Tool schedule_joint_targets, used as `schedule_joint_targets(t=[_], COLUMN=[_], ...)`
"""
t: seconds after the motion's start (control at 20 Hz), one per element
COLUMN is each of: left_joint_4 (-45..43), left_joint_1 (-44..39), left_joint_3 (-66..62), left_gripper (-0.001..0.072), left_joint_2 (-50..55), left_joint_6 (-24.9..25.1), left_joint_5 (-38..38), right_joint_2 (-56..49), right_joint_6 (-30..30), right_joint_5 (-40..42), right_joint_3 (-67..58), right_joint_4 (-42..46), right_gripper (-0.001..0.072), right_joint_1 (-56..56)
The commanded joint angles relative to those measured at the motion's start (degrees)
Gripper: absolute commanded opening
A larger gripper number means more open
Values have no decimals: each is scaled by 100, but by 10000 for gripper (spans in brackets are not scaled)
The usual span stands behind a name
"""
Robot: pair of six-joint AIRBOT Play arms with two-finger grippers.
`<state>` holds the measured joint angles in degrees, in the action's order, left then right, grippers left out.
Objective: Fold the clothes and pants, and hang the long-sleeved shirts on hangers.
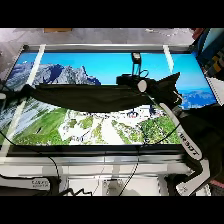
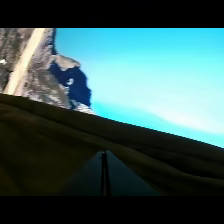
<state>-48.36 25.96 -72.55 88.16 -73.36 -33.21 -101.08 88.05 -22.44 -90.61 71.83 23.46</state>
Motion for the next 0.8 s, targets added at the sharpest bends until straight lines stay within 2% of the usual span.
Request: schedule_joint_targets(t=[0.0,0.05,0.2,0.4,0.55,0.75], left_joint_4=[0,-2,-2,-4,-26,-260], left_joint_1=[-125,-125,-122,-120,-116,-116], left_joint_3=[-387,-387,-387,-387,-387,-382], left_gripper=[17,18,18,18,18,19], left_joint_2=[-815,-1128,-2063,-3034,-3285,-3130], left_joint_6=[404,463,1054,1086,1086,1082], left_joint_5=[-802,-977,-1471,-1478,-1436,-1438], right_joint_2=[-367,-496,-901,-1416,-1690,-1720], right_joint_6=[446,446,448,448,396,74], right_joint_5=[-380,-529,-997,-1399,-1700,-1897], right_joint_3=[-688,-953,-1665,-2218,-2444,-2461], right_joint_4=[-103,-256,-575,-1344,-2243,-2439], right_gripper=[25,25,25,25,25,25], right_joint_1=[407,503,809,1307,1829,2601])
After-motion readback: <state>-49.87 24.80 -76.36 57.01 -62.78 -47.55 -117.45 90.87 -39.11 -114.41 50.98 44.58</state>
